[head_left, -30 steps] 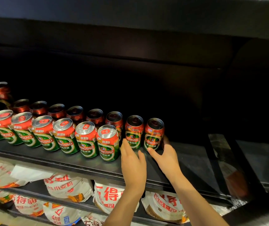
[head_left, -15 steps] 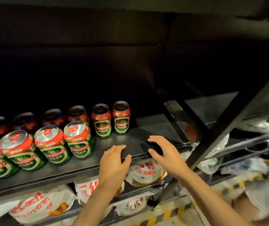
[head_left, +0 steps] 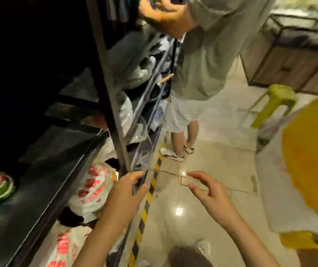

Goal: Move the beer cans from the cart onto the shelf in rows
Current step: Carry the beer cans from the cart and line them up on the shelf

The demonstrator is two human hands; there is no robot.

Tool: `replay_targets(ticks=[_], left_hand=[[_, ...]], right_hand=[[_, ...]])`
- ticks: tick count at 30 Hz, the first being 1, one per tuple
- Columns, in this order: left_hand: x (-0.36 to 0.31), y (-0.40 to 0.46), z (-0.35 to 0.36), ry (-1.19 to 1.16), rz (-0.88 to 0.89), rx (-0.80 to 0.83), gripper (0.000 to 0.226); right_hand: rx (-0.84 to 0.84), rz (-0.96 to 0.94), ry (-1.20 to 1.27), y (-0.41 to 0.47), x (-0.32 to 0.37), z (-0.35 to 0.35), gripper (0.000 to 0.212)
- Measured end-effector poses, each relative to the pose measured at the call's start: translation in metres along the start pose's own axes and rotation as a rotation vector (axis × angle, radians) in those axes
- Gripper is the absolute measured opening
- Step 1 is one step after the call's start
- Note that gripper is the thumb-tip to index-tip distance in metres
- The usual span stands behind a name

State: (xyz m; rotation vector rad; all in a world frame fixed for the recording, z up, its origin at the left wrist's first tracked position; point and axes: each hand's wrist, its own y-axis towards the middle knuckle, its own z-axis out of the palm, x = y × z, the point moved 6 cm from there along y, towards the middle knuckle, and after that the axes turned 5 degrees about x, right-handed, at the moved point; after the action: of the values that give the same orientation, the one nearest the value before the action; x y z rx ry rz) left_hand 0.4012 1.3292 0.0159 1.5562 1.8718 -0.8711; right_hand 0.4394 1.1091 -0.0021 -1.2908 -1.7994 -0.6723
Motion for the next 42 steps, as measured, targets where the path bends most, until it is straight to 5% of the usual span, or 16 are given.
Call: replay_targets(ticks=[12, 26, 34, 42], left_hand=[[-0.146, -0.081, 0.204, 0.107, 0.366, 0.521, 0.035], [-0.351, -0.373, 0.499, 0.195, 0.779, 1.074, 0.045], [-0.396, -0.400, 0.586, 0.270, 0.746, 1.236, 0.064], [-0.482, -0.374, 0.700, 0.278, 0.761, 1.073, 0.042]], right_hand=[[-0.537, 0.448, 0.065, -0.277, -0.120, -0.120, 0.022], [-1.099, 0.863, 0.041, -0.674, -0.190, -0.236, 0.020], [-1.173, 0.862, 0.107, -0.730, -0.241, -0.304, 0.021], [-1.102, 0.844, 0.162, -0.746, -0.309, -0.441, 0.026]])
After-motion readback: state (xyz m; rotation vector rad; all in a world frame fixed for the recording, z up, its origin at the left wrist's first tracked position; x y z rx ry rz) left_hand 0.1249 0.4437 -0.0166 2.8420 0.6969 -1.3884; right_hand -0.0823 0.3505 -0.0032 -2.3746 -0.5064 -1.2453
